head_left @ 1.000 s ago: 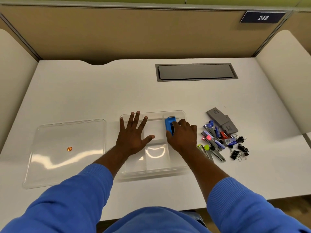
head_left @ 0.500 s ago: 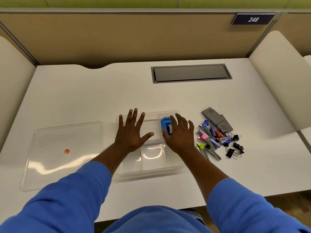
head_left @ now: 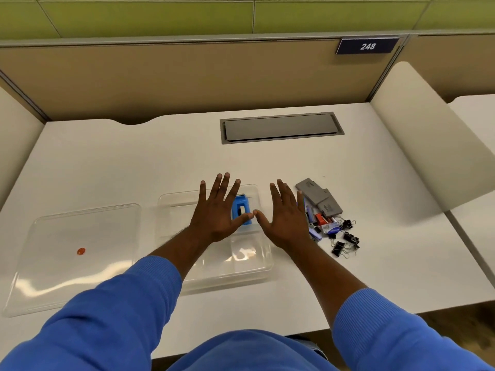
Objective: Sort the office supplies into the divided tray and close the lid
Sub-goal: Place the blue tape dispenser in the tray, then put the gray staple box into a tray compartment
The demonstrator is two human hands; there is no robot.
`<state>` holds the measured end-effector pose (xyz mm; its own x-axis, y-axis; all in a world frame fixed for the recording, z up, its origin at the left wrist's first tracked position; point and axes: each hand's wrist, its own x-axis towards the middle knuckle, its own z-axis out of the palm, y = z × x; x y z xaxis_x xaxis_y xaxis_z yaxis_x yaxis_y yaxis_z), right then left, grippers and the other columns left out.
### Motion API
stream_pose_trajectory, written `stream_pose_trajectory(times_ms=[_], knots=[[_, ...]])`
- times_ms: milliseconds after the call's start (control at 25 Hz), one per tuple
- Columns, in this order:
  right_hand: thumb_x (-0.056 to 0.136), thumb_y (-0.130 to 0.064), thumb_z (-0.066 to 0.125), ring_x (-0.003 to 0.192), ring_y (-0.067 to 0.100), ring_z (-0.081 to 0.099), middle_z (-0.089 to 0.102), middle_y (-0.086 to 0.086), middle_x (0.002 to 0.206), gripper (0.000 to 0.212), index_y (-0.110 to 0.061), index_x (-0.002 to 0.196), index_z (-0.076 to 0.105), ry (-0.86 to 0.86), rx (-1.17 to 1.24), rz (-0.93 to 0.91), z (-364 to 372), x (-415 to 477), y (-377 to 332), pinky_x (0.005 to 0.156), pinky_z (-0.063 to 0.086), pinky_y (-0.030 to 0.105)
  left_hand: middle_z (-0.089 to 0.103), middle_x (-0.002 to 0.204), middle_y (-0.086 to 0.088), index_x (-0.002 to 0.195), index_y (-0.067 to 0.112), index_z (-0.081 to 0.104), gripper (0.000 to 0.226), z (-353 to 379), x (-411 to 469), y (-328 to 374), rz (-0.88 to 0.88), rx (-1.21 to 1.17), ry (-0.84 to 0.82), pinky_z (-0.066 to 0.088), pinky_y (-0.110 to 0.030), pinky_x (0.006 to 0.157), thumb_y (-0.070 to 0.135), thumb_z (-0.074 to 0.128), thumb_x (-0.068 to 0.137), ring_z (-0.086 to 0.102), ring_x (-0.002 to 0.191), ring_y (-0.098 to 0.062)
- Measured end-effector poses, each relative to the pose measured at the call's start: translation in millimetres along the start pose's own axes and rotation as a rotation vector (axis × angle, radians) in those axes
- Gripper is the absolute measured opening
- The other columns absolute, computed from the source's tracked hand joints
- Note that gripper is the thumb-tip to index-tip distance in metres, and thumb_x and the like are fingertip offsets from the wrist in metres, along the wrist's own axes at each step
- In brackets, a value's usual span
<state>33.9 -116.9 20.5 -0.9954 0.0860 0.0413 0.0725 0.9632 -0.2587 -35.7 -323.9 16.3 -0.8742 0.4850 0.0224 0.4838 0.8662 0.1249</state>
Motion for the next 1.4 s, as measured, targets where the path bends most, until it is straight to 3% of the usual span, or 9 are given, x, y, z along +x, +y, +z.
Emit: stream_pose_trajectory(times_ms=[360,520,680,880,1080,1240,1400], knots=[[0.093,-0.070,0.033,0.153,0.017,0.009,0.011,0.002,0.166,0.084,-0.019,0.157,0.015,0.023,0.080,0.016,-24,3,107,0.124,0.000,0.042,-0.008,0.165,-0.002,0.155,0.030,-0.013,0.095,-1,45,105,-0.054,-0.016,-0.033,-0.011,-0.054,0.119,0.088,0.010,0.083,-0.014,0.151,-0.020],[0.091,-0.071,0.028,0.151,0.020,0.019,0.016,0.003,0.165,0.082,-0.022,0.156,0.016,0.010,0.086,0.067,-20,4,148,0.123,0.004,0.040,-0.005,0.166,-0.003,0.156,0.029,-0.012,0.096,5,65,136,-0.098,-0.033,-0.054,-0.012,-0.052,0.119,0.087,0.004,0.081,-0.010,0.152,-0.021],[0.091,-0.070,0.032,0.148,0.024,0.027,0.019,0.006,0.164,0.083,-0.019,0.154,0.018,-0.026,0.106,0.093,-13,11,182,0.123,0.014,0.045,0.005,0.166,-0.004,0.154,0.031,-0.016,0.094,15,81,163,-0.123,-0.073,-0.071,-0.011,-0.053,0.119,0.086,0.006,0.082,0.002,0.153,-0.021],[0.090,-0.065,0.043,0.129,0.028,0.052,0.031,0.010,0.158,0.080,-0.017,0.151,0.022,-0.061,0.101,0.125,-5,19,204,0.114,0.032,0.048,0.021,0.163,-0.007,0.155,0.027,-0.011,0.093,31,101,186,-0.150,-0.088,-0.157,-0.011,-0.054,0.117,0.082,0.018,0.085,0.019,0.150,-0.024],[0.086,-0.058,0.056,0.114,0.025,0.060,0.050,0.006,0.142,0.078,-0.016,0.147,0.030,-0.040,0.130,0.084,-8,30,220,0.099,0.042,0.042,0.060,0.133,-0.010,0.156,0.024,0.009,0.091,48,128,200,-0.234,-0.135,-0.195,0.007,-0.057,0.118,0.078,0.032,0.087,0.049,0.130,-0.028],[0.086,-0.056,0.058,0.112,0.024,0.061,0.053,0.006,0.139,0.080,-0.018,0.149,0.027,-0.081,0.186,0.085,-5,37,224,0.097,0.042,0.041,0.061,0.132,-0.007,0.150,0.023,0.027,0.087,54,144,202,-0.258,-0.106,-0.223,0.021,-0.054,0.111,0.078,0.039,0.084,0.051,0.125,-0.030],[0.083,-0.052,0.063,0.116,0.026,0.059,0.053,0.008,0.139,0.081,-0.019,0.149,0.027,-0.108,0.307,0.106,0,42,229,0.098,0.043,0.041,0.060,0.132,-0.005,0.149,0.023,0.031,0.093,55,154,205,-0.232,-0.082,-0.255,0.032,-0.046,0.098,0.079,0.050,0.077,0.052,0.119,-0.029]])
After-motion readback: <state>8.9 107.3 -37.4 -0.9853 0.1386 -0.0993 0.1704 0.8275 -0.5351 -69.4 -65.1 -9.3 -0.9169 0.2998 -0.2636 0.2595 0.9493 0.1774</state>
